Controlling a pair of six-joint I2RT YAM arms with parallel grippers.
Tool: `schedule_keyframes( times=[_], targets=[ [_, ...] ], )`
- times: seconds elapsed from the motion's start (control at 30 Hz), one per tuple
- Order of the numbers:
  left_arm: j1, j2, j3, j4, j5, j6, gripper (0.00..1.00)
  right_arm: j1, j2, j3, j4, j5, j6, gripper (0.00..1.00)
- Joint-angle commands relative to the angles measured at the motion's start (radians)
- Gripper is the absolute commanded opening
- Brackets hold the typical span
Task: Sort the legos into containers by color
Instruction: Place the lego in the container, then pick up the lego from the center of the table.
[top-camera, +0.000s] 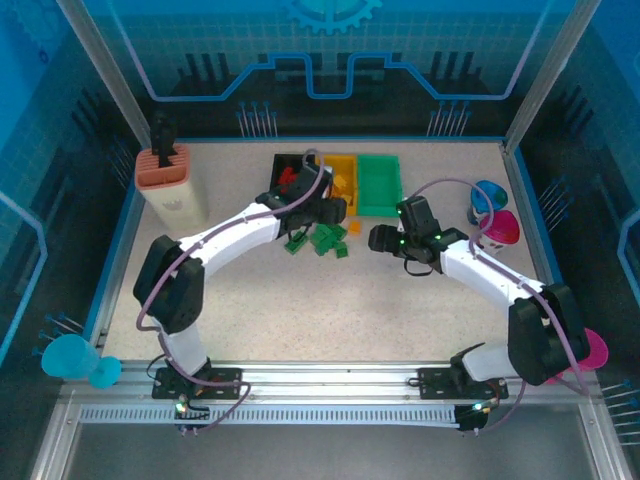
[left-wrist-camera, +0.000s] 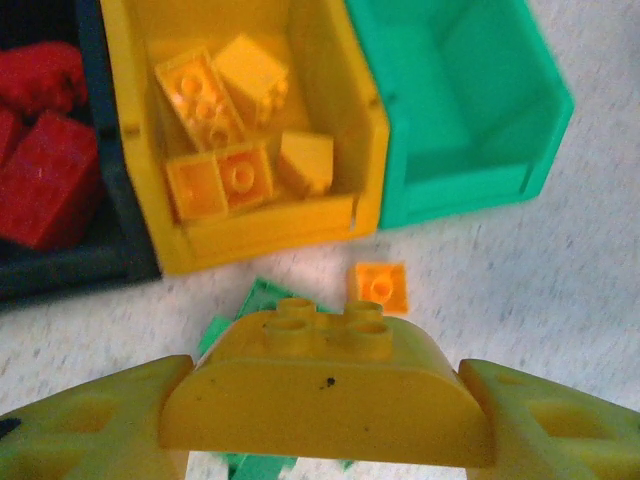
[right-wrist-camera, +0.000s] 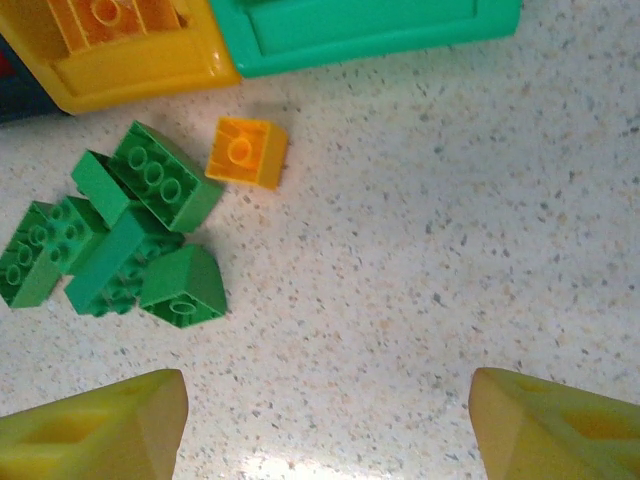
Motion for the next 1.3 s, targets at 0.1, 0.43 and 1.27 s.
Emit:
schedule_keyframes(
  times=[0.1, 0.43, 1.27],
  targets=[
    [0.050, 0.150, 0.191, -0.004, 0.077, 0.001, 0.63, 0.014, -0.063, -0.069, 0.012, -0.001, 0.043, 0.75],
    [0.088, 0.330, 0.403, -0.070, 0.082, 0.037, 0.65, 0.047, -0.132, -0.125, -0.022, 0.021, 0.056, 0.75],
    [0.111, 0.011, 0.180, 0.016, 0.139, 0.027, 0.96, 0.090, -0.061, -0.071, -0.014, 0.052, 0.062, 0.74]
  ],
)
